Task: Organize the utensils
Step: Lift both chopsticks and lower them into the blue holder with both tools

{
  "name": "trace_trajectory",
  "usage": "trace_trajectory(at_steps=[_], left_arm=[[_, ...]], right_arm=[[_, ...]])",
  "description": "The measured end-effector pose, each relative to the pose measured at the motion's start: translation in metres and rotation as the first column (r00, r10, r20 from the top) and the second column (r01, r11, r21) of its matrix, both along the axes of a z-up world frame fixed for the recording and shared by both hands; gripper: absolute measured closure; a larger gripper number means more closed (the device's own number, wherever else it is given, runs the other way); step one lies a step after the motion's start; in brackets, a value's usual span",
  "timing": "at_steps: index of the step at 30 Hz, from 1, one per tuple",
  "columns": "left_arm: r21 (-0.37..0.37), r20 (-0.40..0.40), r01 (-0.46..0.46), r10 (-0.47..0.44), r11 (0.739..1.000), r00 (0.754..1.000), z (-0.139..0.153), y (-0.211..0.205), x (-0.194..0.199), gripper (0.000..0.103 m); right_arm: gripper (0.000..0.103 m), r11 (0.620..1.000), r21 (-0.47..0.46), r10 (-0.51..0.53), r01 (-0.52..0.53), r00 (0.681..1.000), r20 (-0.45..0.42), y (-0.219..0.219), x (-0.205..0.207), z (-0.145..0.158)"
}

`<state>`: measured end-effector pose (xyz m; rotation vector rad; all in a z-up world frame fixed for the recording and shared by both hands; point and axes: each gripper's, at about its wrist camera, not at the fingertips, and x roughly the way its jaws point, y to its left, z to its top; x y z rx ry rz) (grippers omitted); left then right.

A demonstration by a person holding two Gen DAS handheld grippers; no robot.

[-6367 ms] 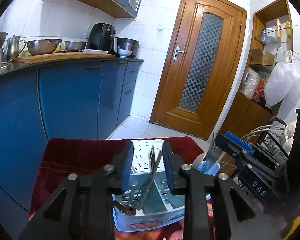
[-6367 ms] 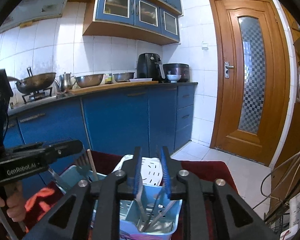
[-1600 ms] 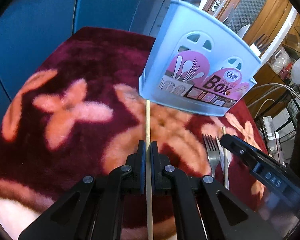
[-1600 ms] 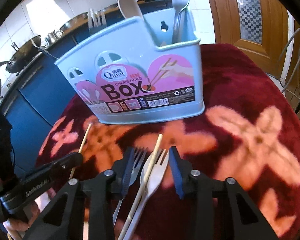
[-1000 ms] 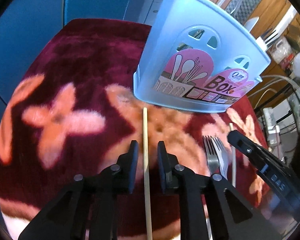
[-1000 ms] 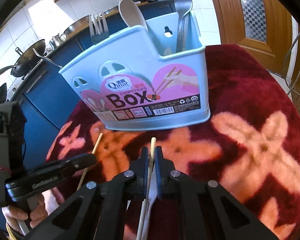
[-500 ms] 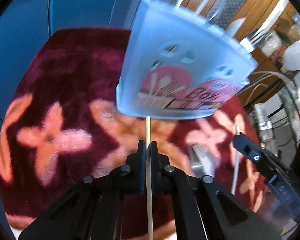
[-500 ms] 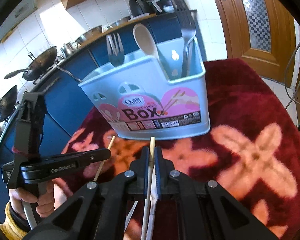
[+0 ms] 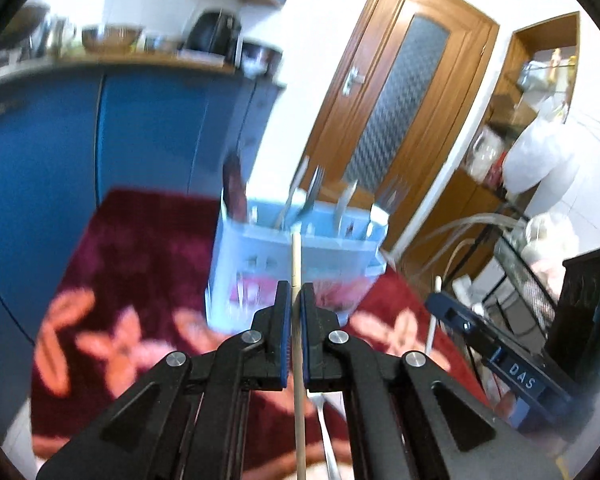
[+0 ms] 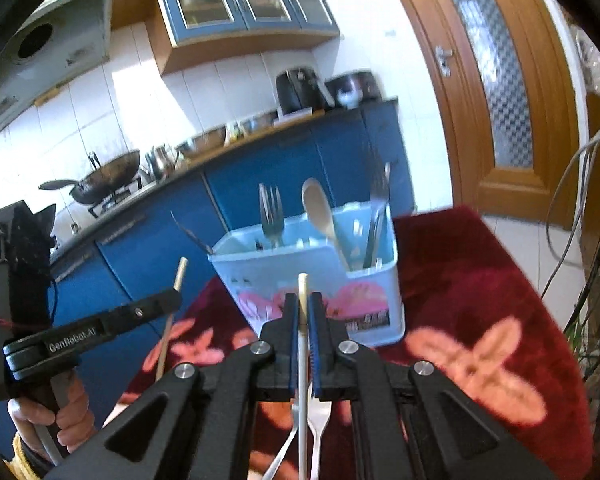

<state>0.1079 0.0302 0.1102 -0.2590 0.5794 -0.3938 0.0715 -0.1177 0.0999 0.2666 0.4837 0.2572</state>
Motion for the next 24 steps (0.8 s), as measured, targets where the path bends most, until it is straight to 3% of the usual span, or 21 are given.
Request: trace_trajectory(at_steps=[6,15,24], left_arm=[[0.0,0.134,-0.047,0.047,0.999,0.99,0.035,-0.002,0.013,0.101],[-0.006,0.291,-0.125,0.121,0.992,0.949,0.071,-0.012,0.05,0.101],[-0.002,0.409,-0.256,0.235,0.967,0.882,0.082,-0.024,0.088,0.101]], right_arm=[[0.097,1.0,-0.017,-0.013,0.015,0.997,0.069,-0.003,0.006,0.024],[0.097,0.997,-0.043,-0.05,0.059,0.982,0.184,-0.008,0.029,0.056],[0.097,0.994,-0.038,-0.088,0.1,0.964,0.252,-0.017,0.07,0.072]])
